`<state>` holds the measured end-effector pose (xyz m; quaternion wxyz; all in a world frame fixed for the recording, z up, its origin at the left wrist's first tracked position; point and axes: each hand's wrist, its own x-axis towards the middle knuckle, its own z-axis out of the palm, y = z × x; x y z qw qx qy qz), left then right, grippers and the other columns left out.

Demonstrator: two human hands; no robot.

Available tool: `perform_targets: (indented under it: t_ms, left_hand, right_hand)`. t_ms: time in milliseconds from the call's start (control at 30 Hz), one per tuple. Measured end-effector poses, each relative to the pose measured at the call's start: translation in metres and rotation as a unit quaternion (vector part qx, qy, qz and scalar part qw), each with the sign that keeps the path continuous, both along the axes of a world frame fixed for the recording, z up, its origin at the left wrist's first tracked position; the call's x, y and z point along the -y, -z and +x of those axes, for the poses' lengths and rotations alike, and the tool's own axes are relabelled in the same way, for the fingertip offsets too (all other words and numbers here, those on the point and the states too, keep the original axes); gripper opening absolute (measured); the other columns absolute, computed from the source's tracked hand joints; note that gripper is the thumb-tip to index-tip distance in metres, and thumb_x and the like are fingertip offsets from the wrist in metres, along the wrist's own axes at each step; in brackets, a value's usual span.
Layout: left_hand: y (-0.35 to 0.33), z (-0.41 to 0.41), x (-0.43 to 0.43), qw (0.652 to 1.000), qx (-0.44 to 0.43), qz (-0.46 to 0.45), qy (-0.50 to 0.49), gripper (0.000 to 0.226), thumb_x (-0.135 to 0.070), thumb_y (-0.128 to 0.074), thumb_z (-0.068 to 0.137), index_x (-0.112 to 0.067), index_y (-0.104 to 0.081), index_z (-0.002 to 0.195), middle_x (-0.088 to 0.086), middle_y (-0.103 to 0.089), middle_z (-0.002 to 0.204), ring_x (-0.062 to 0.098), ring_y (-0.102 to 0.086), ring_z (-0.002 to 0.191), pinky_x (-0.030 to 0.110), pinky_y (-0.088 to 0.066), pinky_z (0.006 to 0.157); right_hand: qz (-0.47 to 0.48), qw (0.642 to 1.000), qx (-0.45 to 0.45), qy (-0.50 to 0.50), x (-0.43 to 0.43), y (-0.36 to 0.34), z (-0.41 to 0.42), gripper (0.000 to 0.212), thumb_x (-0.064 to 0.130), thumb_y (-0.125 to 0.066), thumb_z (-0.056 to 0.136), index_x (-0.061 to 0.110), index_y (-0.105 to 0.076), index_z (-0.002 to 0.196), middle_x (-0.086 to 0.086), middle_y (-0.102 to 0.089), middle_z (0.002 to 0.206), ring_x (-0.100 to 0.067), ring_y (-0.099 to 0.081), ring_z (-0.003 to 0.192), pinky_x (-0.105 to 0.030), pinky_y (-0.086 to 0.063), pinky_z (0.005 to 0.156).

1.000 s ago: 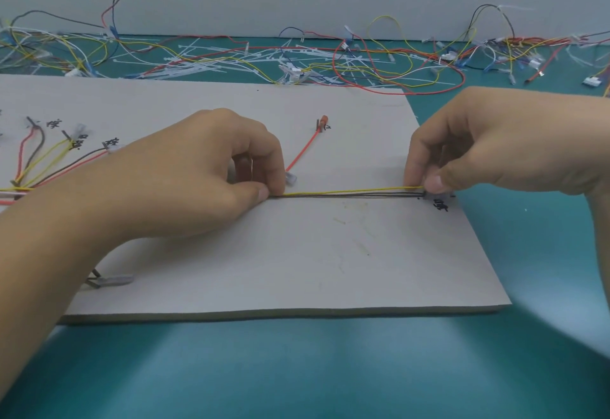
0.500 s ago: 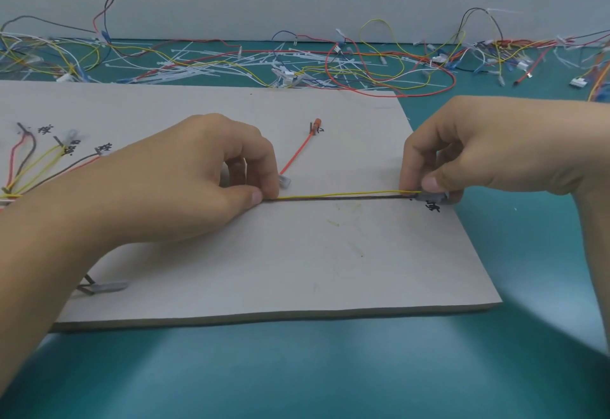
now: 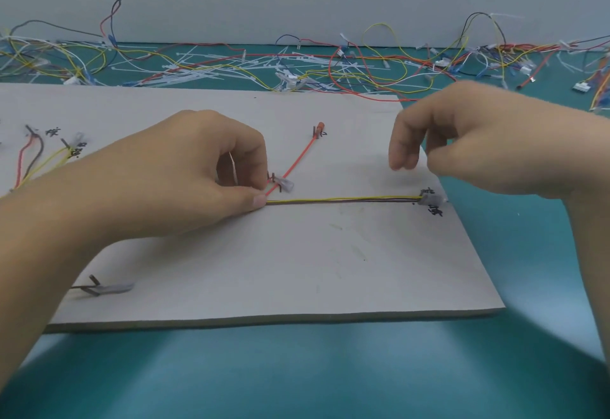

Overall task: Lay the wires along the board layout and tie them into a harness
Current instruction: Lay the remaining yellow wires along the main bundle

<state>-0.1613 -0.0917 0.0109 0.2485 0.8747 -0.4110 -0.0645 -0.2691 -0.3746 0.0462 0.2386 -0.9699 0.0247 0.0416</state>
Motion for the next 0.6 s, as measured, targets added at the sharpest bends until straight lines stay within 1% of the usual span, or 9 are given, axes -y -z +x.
perform_targets:
  t_ms: [67,167,233,300,333,400,467,533,600]
  left_hand:
    - [-0.003,-0.001,-0.001,1.0,-0.001,-0.001,-0.007,0.015,-0.044,-0.08,0.071,-0.04,-0.068,0.08,-0.021,-0.068,0.076,-0.004,-0.058,0.06,0.014,-0.042,0.05]
    - [-0.008,-0.001,-0.004,1.0,-0.013,0.023,-0.016,0.01,-0.041,-0.079,0.071,-0.038,-0.071,0.076,-0.018,-0.069,0.071,-0.004,-0.059,0.056,0.007,-0.042,0.053]
    - [-0.011,-0.001,-0.006,0.999,-0.017,0.045,-0.021,0.01,-0.041,-0.078,0.071,-0.04,-0.073,0.079,-0.017,-0.071,0.072,-0.003,-0.059,0.054,0.013,-0.042,0.048]
    - [-0.012,-0.003,-0.005,0.998,-0.018,0.054,-0.031,0.01,-0.038,-0.08,0.074,-0.041,-0.073,0.079,-0.017,-0.071,0.071,-0.003,-0.057,0.05,0.022,-0.04,0.05]
    - [-0.011,-0.004,-0.004,0.998,-0.018,0.051,-0.036,0.012,-0.032,-0.082,0.076,-0.04,-0.072,0.077,-0.017,-0.07,0.07,-0.004,-0.055,0.048,0.025,-0.038,0.051]
    - [-0.008,-0.007,0.001,0.998,-0.012,0.046,-0.05,0.019,-0.022,-0.084,0.077,-0.036,-0.072,0.073,-0.015,-0.07,0.068,-0.004,-0.054,0.046,0.024,-0.036,0.052]
    - [-0.008,-0.01,0.005,0.997,-0.004,0.042,-0.072,0.021,-0.017,-0.086,0.074,-0.033,-0.073,0.069,-0.015,-0.07,0.067,-0.004,-0.057,0.05,0.023,-0.036,0.053]
    - [-0.007,-0.012,0.007,0.995,0.002,0.036,-0.095,0.022,-0.016,-0.087,0.072,-0.032,-0.073,0.066,-0.018,-0.069,0.066,-0.004,-0.06,0.061,0.022,-0.039,0.055]
    - [-0.006,-0.015,0.008,0.994,0.004,0.032,-0.106,0.024,-0.013,-0.086,0.071,-0.032,-0.073,0.064,-0.02,-0.068,0.065,-0.002,-0.061,0.066,0.023,-0.04,0.056]
  right_hand:
    - [0.029,0.997,0.061,0.022,-0.006,0.0,0.002,0.043,-0.003,-0.052,0.079,0.034,-0.075,0.081,0.021,-0.067,0.073,-0.001,-0.054,0.048,-0.011,-0.038,0.04]
    - [0.02,0.996,0.09,0.002,-0.029,0.01,0.006,0.031,0.004,-0.057,0.081,0.029,-0.074,0.081,0.022,-0.066,0.077,0.0,-0.056,0.054,-0.01,-0.04,0.046]
    - [0.017,0.995,0.095,-0.032,-0.048,0.02,0.009,0.026,0.008,-0.061,0.083,0.03,-0.075,0.087,0.017,-0.065,0.077,-0.003,-0.058,0.065,-0.012,-0.04,0.054]
    - [0.006,0.992,0.107,-0.071,-0.067,0.03,0.011,0.022,0.016,-0.066,0.086,0.032,-0.075,0.099,0.012,-0.063,0.089,-0.001,-0.055,0.074,-0.017,-0.039,0.067]
    - [0.0,0.99,0.114,-0.087,-0.075,0.034,0.012,0.022,0.02,-0.067,0.088,0.032,-0.074,0.105,0.01,-0.061,0.094,0.002,-0.052,0.076,-0.016,-0.038,0.069]
    - [-0.002,0.987,0.122,-0.109,-0.087,0.038,0.014,0.026,0.024,-0.068,0.091,0.033,-0.072,0.115,0.006,-0.058,0.099,0.002,-0.048,0.076,-0.015,-0.037,0.07]
    - [-0.011,0.986,0.111,-0.124,-0.093,0.04,0.016,0.03,0.027,-0.068,0.093,0.034,-0.07,0.121,0.004,-0.057,0.102,-0.004,-0.046,0.075,-0.024,-0.037,0.072]
    - [-0.038,0.986,0.098,-0.126,-0.095,0.039,0.02,0.028,0.032,-0.067,0.095,0.036,-0.069,0.122,0.004,-0.057,0.105,-0.005,-0.045,0.076,-0.027,-0.034,0.074]
    - [-0.051,0.987,0.104,-0.114,-0.097,0.038,0.022,0.022,0.034,-0.065,0.096,0.038,-0.068,0.117,0.007,-0.057,0.104,-0.012,-0.048,0.085,-0.031,-0.04,0.08]
